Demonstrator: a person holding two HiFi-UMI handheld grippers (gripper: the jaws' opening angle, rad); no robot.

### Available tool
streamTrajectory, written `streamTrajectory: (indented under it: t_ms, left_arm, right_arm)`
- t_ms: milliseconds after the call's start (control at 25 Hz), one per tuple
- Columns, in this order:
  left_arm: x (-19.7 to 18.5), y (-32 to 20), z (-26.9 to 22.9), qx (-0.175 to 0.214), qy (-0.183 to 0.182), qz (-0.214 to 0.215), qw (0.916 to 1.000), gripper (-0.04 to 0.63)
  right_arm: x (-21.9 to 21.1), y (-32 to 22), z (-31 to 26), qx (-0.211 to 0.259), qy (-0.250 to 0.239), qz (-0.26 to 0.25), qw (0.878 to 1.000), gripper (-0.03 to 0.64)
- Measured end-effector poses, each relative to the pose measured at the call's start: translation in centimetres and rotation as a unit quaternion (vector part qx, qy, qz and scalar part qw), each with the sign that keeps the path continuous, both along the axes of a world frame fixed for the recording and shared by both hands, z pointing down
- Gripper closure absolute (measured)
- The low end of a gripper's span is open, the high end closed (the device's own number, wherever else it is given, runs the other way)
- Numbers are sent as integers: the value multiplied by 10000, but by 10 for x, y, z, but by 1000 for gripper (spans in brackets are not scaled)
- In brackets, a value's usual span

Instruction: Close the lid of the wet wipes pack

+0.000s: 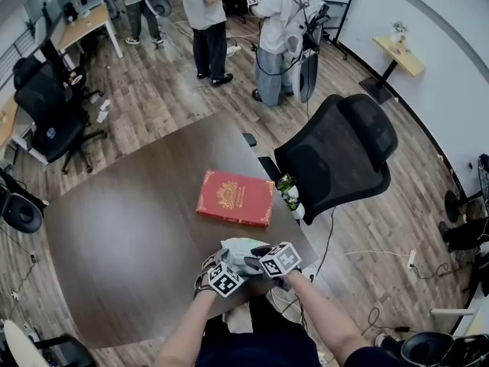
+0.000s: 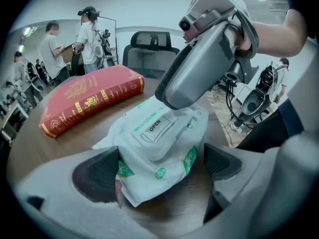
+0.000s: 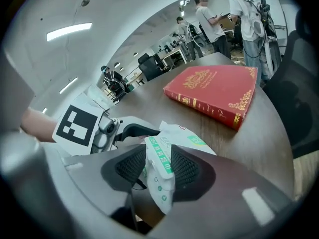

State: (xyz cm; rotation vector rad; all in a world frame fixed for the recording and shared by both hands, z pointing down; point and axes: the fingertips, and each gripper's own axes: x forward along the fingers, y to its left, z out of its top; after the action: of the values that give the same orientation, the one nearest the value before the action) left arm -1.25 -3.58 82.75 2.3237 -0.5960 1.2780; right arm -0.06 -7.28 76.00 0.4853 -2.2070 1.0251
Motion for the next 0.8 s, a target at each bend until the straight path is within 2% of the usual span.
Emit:
streamTrajectory:
  t_ms: [400, 520, 800]
  left_arm:
    - [1, -1, 0, 48, 41, -26, 10000, 72]
    - [2, -2, -1, 54, 56, -43, 10000, 72]
    - [2, -3, 0, 56, 60, -66, 9999, 72]
  right_arm:
    - [4, 8, 17, 472, 718, -284, 9959, 403]
    - [9, 2, 23, 455, 762, -9, 9961, 450]
    - [6, 6, 28, 556, 901, -279, 9940, 409]
